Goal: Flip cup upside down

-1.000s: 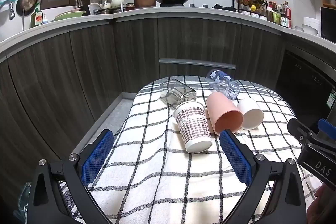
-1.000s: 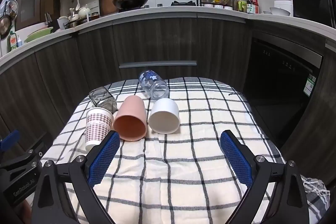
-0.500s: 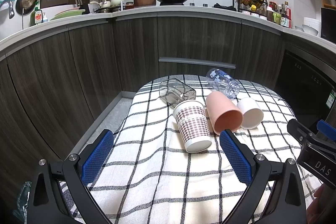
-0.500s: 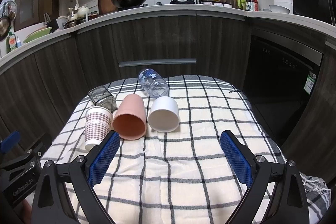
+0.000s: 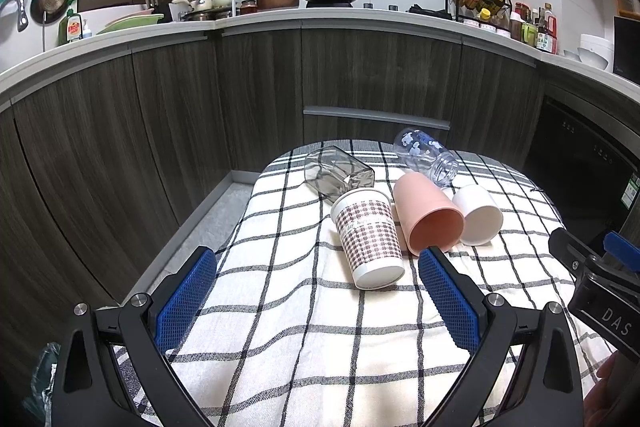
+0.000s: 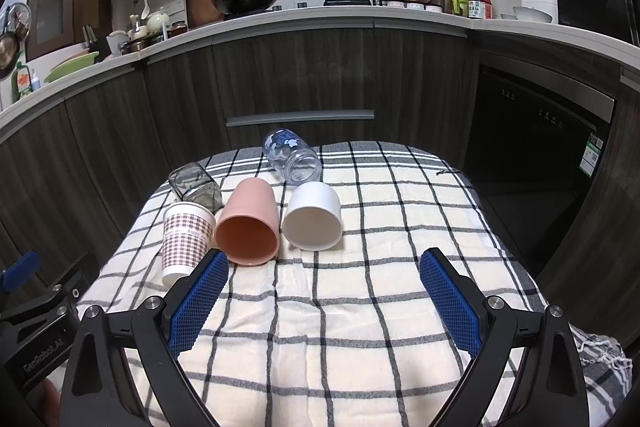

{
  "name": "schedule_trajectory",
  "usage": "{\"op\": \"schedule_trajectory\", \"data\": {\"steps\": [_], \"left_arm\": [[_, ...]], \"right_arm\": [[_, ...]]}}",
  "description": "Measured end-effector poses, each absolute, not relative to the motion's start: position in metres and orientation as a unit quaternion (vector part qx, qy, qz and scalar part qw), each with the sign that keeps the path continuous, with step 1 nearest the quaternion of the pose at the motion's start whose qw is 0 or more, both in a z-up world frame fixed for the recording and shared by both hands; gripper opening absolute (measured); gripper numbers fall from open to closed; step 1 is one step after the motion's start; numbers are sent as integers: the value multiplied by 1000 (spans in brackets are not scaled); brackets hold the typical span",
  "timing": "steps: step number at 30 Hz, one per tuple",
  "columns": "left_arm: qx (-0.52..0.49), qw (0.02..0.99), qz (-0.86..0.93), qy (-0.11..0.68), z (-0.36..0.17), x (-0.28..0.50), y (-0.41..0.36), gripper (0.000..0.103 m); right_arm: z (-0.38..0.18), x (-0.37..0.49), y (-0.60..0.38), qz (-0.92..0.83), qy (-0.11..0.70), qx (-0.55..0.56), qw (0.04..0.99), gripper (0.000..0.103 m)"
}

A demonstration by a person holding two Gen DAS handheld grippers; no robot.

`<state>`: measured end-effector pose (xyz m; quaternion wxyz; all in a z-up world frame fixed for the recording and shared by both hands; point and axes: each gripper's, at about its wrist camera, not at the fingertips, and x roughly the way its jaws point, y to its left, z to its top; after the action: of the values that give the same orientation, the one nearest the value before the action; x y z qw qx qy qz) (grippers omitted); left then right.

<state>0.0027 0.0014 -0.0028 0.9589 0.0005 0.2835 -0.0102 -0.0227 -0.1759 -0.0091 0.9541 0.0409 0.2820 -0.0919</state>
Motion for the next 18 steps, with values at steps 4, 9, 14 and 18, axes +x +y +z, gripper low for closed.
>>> {"op": "schedule_trajectory", "data": {"steps": [4,9,14,18], "left_arm": [[1,960,-8,279,-2,2,1,103],[1,960,-9,281,-3,3,1,103],[2,960,-8,279,-3,2,1,103],[3,960,-10,279,-3,3,1,103]], "right_arm": [[-10,-22,-176,-92,282,42,954,97],[-11,-22,-175,-92,284,43,954,97],[-11,-22,-175,-92,284,43,953,97],[-12,-22,-175,-92,285,43,953,97]]}}
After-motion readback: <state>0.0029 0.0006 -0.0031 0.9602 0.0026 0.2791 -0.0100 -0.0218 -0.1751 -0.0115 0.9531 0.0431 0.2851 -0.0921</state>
